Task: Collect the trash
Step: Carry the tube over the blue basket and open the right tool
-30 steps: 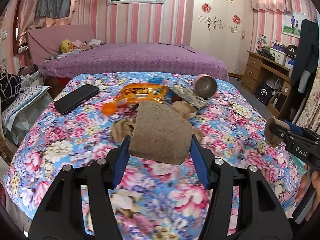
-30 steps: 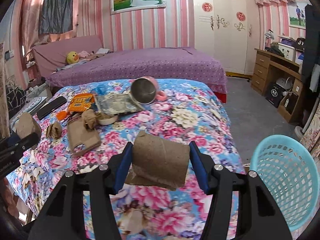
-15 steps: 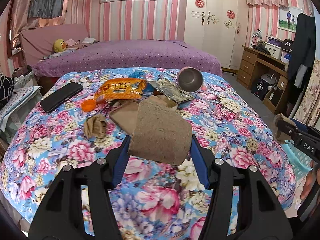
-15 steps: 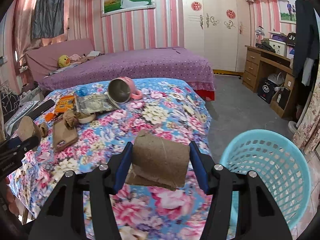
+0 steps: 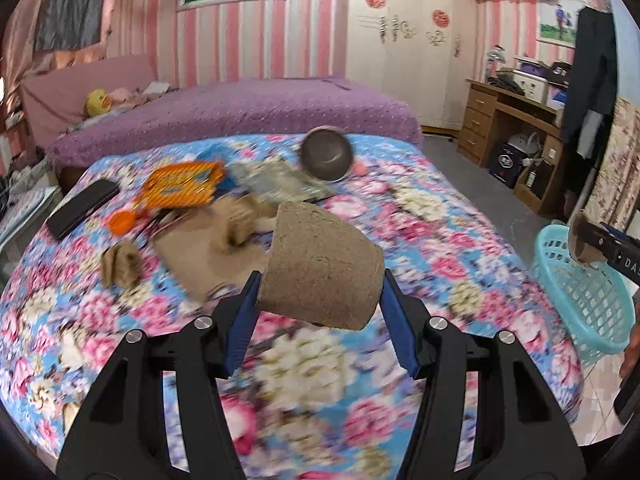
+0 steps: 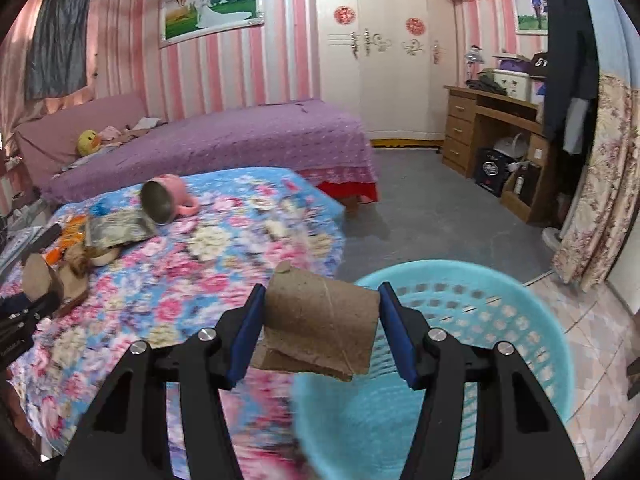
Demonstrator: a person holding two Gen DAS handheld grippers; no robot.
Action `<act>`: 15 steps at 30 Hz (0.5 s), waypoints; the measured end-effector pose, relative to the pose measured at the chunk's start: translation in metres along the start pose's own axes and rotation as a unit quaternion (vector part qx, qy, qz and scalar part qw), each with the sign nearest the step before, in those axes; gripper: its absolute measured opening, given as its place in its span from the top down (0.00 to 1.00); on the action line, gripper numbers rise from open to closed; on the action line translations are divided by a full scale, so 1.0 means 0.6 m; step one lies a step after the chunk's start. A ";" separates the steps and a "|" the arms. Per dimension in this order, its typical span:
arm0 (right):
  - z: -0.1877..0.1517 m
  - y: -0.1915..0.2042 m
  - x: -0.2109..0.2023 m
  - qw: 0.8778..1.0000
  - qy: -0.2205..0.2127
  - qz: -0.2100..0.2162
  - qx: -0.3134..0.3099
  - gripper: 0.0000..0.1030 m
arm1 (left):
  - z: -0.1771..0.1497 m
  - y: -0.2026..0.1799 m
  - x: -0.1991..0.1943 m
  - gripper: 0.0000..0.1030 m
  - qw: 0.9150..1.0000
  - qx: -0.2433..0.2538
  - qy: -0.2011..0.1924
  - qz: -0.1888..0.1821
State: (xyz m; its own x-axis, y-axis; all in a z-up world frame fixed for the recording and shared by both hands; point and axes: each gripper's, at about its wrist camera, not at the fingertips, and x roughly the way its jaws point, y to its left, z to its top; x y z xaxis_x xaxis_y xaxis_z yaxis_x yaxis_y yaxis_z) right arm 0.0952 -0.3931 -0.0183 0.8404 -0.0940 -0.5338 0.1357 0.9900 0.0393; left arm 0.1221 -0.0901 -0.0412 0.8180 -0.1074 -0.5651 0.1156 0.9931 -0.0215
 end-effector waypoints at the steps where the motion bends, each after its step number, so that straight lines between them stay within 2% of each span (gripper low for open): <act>1: 0.001 -0.011 -0.001 1.000 -0.001 -0.007 -0.003 0.45 | 0.002 -0.012 0.000 0.45 1.000 0.007 -0.005 -0.005; 8: -0.003 -0.113 0.006 0.999 0.002 -0.044 0.008 0.45 | 0.017 -0.108 0.038 0.45 0.999 0.016 0.001 -0.040; 11: -0.010 -0.152 0.009 0.998 0.007 -0.055 0.020 0.45 | 0.021 -0.154 0.049 0.45 0.998 0.017 0.005 -0.067; 15: -0.021 -0.200 0.011 0.996 0.013 -0.073 0.038 0.45 | 0.026 -0.231 0.060 0.45 0.994 0.042 0.005 -0.099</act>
State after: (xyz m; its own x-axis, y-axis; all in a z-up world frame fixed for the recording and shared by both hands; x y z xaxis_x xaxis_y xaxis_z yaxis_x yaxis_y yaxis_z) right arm 0.0777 -0.5110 -0.0372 0.7945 -0.2335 -0.5605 0.2964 0.9548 0.0224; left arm 0.1440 -0.2325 -0.0457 0.7692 -0.2987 -0.5649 0.3205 0.9451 -0.0633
